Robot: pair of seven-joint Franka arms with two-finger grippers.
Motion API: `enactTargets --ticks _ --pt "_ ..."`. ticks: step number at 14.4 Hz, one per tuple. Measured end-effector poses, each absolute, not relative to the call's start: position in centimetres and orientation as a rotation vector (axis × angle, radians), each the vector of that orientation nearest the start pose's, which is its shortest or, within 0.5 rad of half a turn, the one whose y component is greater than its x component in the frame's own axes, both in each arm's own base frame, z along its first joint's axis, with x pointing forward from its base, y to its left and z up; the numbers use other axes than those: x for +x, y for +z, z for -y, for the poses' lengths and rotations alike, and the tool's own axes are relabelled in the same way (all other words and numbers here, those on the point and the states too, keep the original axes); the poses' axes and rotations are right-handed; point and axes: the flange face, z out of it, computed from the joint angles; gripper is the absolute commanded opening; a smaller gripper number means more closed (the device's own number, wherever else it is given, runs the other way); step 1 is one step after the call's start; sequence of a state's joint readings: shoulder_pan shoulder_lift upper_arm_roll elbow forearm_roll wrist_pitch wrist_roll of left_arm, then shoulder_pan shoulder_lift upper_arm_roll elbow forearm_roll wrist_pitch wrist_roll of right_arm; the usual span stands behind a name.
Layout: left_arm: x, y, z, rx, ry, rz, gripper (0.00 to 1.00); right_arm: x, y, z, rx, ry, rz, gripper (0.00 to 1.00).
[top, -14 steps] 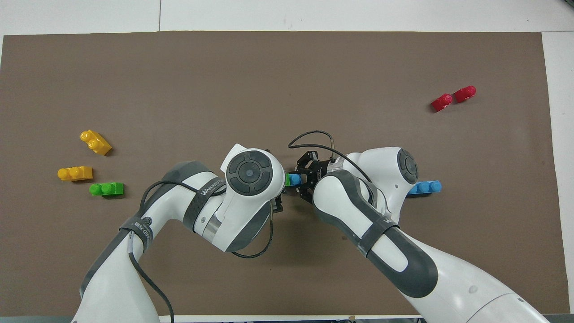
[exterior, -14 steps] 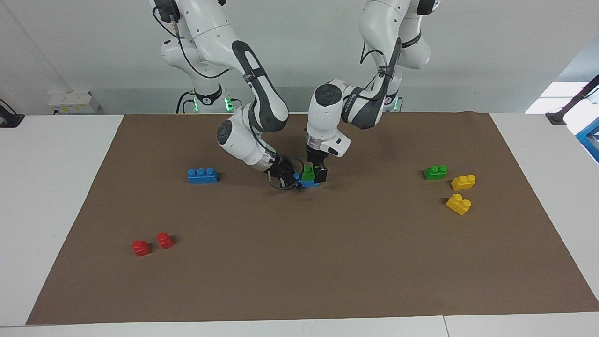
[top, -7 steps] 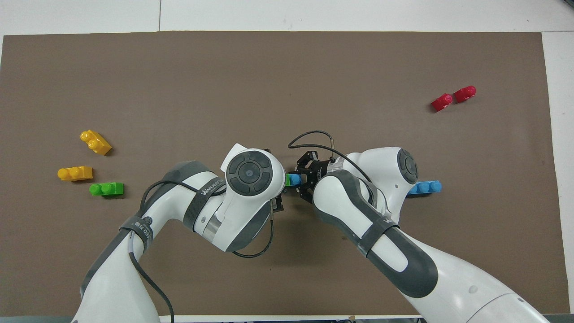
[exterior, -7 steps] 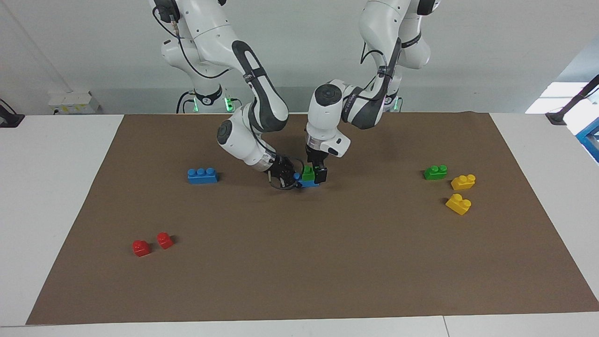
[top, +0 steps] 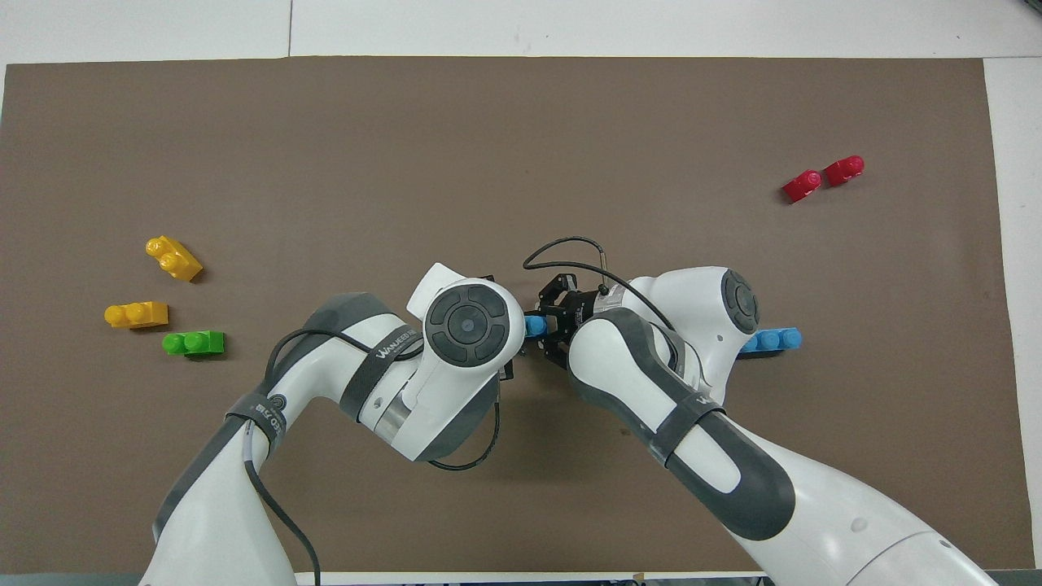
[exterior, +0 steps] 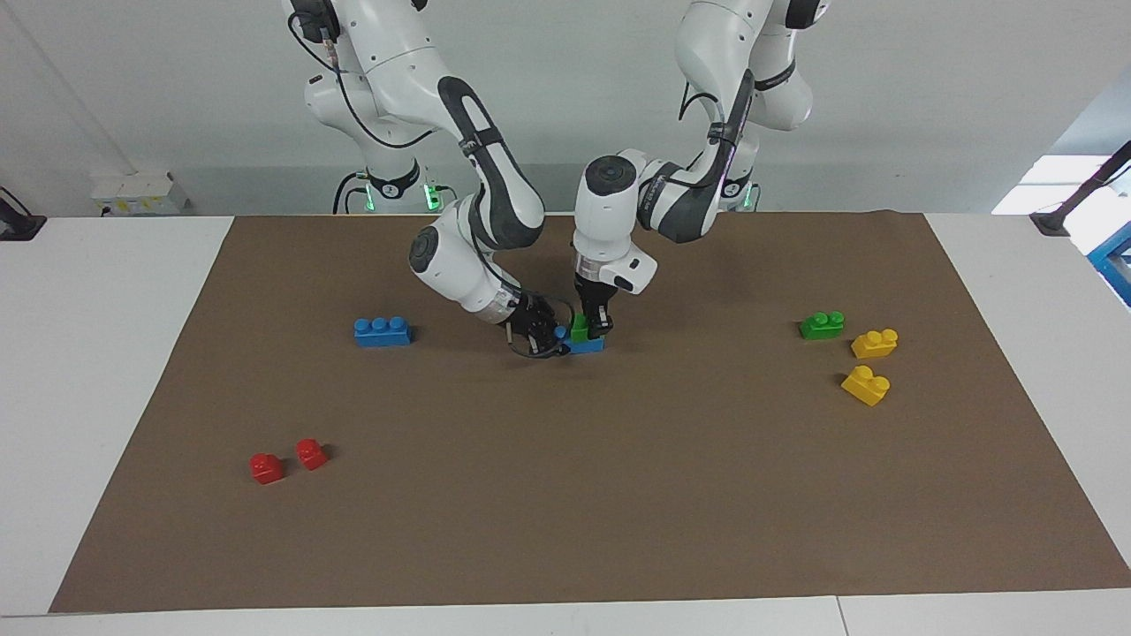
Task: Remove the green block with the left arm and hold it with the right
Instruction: 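Pull the green brick off with the left gripper while the right gripper holds, then lower the green brick with the left gripper while the right gripper lowers blue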
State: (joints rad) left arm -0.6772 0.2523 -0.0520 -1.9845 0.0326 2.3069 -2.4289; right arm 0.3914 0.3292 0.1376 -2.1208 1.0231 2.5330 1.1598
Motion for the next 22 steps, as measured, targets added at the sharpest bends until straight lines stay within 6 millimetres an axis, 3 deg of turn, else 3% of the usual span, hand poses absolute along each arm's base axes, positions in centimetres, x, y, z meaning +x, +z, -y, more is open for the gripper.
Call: enactTargets --ticks 9,14,19,22 --pt "45.5 34.9 40.2 2.044 0.021 -2.286 0.00 50.9 26.3 -28.5 -1.925 0.585 -1.747 0.00" --pt "45.9 37.7 39.4 2.028 0.030 -2.292 0.00 51.2 26.8 -28.8 -1.916 0.584 -1.738 0.00" --pt "48.4 43.3 33.6 1.998 0.057 -2.308 0.00 50.8 26.1 -28.4 -1.922 0.590 -1.752 0.00" --pt "49.6 44.6 30.2 2.048 0.063 -2.295 0.00 50.8 26.1 -28.3 -1.921 0.593 -1.753 0.00"
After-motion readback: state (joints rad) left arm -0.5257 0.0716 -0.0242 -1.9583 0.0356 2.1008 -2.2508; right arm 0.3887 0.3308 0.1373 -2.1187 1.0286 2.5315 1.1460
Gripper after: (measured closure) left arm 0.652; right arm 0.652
